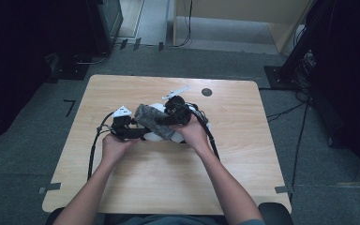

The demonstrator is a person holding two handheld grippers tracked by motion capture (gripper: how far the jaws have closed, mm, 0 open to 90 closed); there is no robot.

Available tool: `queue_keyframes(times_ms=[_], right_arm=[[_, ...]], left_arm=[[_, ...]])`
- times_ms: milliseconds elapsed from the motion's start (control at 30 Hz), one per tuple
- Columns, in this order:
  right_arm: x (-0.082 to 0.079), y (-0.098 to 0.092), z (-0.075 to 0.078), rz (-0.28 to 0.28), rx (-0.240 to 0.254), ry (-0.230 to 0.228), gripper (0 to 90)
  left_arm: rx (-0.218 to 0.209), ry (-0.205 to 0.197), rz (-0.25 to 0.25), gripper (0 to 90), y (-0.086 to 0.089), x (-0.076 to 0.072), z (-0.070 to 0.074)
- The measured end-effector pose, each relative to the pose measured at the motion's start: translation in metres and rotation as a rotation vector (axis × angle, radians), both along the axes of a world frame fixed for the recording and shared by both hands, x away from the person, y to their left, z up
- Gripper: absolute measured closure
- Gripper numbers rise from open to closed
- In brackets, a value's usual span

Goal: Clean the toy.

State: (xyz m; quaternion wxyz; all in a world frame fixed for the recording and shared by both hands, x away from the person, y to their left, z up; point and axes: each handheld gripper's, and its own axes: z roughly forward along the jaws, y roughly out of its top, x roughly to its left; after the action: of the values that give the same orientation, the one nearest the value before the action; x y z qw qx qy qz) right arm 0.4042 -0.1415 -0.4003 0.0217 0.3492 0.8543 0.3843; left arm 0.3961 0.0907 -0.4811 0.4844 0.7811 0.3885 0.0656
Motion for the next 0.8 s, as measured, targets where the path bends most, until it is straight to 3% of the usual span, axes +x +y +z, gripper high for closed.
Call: queue_keyframes(times_ms=[333,600,800], right_arm=[[-0.015,-0.03,0.011,-0.025,-0.035,-0.044,74.1],[-0.026,-0.065,0.02,-0.076,-0.028,-0.076,73.7],[-0.03,-0.087,0.02,-0.105,0.006,-0.071,73.9]], left_arm=[[0.0,0.0,0.003,24.4,-0.001,0.0,0.0],[0.004,0.002,0.011,25.6,-0.002,-0.001,0.001],[0.004,0.001,0.007,26.7,-0.001,0.0,0.001]])
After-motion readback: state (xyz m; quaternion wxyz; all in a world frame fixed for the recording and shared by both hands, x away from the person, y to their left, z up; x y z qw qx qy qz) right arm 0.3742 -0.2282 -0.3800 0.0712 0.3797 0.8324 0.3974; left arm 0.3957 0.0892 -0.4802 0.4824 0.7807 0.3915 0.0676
